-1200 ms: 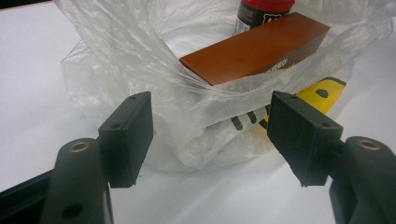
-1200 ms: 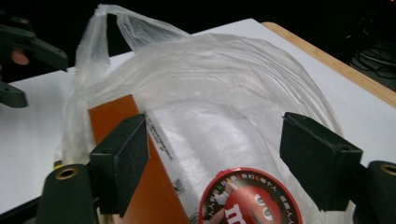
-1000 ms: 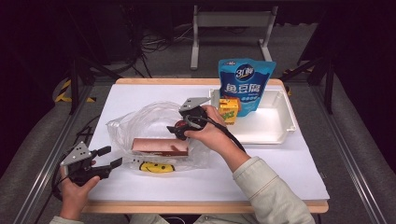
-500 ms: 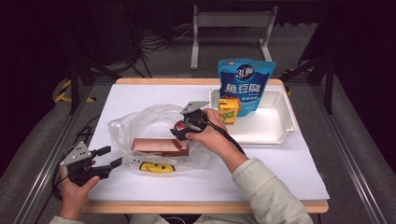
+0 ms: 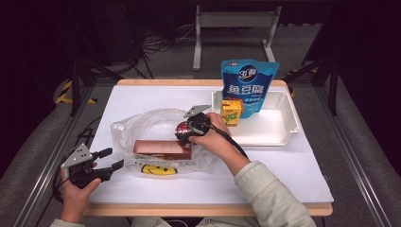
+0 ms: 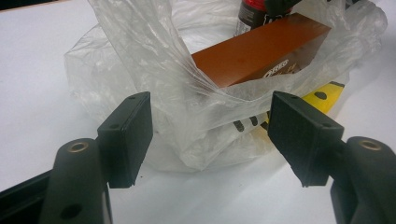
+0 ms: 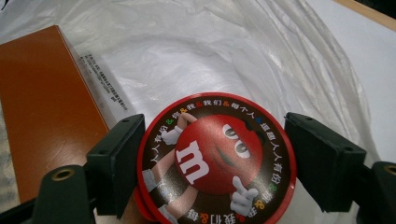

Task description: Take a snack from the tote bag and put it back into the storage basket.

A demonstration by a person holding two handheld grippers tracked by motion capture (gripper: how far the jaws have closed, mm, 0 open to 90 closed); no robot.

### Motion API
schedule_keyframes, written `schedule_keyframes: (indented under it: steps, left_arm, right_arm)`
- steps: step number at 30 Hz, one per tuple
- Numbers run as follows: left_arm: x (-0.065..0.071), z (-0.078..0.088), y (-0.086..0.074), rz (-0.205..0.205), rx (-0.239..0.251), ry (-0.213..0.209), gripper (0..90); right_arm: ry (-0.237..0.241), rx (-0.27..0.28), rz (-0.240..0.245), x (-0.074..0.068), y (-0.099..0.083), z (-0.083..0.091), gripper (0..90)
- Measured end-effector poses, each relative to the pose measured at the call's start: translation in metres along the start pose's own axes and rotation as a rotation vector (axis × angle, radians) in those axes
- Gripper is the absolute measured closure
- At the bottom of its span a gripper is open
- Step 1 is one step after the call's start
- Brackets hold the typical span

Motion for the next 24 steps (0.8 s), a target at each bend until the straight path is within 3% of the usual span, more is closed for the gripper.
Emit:
schedule_keyframes:
  steps: [13, 24]
  left_arm:
    - [0.0001, 0.0001, -0.0001, 0.004, 0.003, -0.001, 31.4]
    - [-0.0002, 0.0004, -0.0001, 0.003, 0.005, -0.003, 31.4]
  right_arm:
    - [-0.016, -0.032, -0.046, -0.0002, -0.0030, -0.0065, 24.9]
    - [-0.034, -0.046, -0.033, -0.0026, -0.0018, -0.0063, 25.8]
Point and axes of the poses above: each handheld gripper's, and its own axes: z roughly backward along the jaws, y roughly out of its top, x roughly to its right, the point moved 1 cm from there along -z, roughly forward along the jaws, and after that the axes turned 10 degrees about -z, right-handed, at the moved point
